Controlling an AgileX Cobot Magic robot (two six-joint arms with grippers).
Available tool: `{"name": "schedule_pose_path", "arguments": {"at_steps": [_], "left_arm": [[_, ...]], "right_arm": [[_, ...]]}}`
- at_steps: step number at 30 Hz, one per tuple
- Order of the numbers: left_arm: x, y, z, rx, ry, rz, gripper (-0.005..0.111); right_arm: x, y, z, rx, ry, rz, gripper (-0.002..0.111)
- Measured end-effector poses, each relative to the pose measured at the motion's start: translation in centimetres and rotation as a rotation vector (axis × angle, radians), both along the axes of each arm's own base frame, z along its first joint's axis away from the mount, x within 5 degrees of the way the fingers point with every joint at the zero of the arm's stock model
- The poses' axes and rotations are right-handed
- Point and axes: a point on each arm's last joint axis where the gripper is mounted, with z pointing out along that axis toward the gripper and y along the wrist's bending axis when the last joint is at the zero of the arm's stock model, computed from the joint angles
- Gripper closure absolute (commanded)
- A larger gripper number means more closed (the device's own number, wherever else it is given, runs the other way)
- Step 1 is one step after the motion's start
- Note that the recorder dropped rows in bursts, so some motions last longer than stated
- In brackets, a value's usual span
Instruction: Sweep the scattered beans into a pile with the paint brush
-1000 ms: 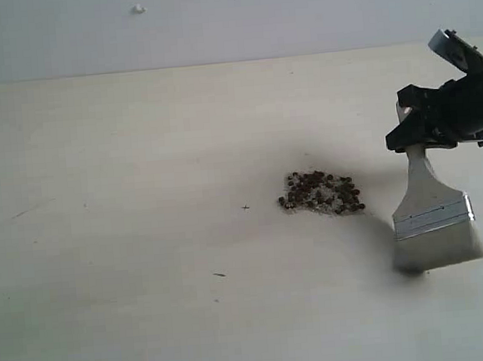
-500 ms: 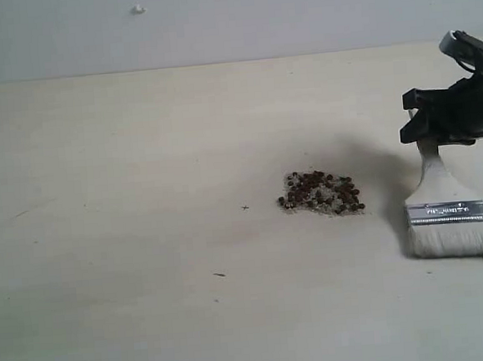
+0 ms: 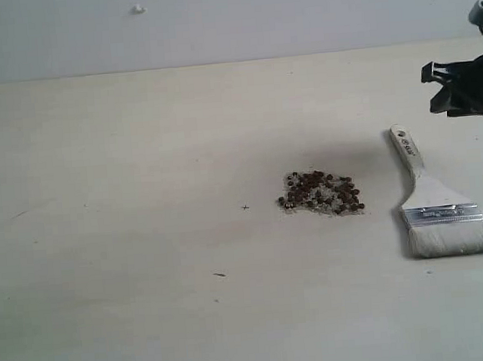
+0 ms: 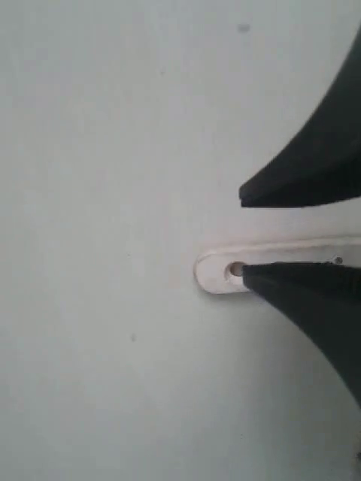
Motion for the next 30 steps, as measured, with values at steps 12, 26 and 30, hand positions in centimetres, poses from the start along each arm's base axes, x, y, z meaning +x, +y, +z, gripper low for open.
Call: {"name": "schedule_pose_path", "arguments": {"at_steps": [12,26,30], "left_arm": [[0.0,0.0,0.0,0.0,0.0,0.0,0.107],[0.0,0.0,0.0,0.0,0.0,0.0,0.107],[0.0,0.0,0.0,0.0,0.0,0.0,0.107]], "right_arm": [[-12.2,-0.2,6.2,-0.185,-0.249,-0.28,0.108],[-20.4,1.2,7.6,-0.133,-0.422,-0.348,0.108],[-20.9,1.3,8.4,-0.131,-0.468,-0.349,0.108]]}}
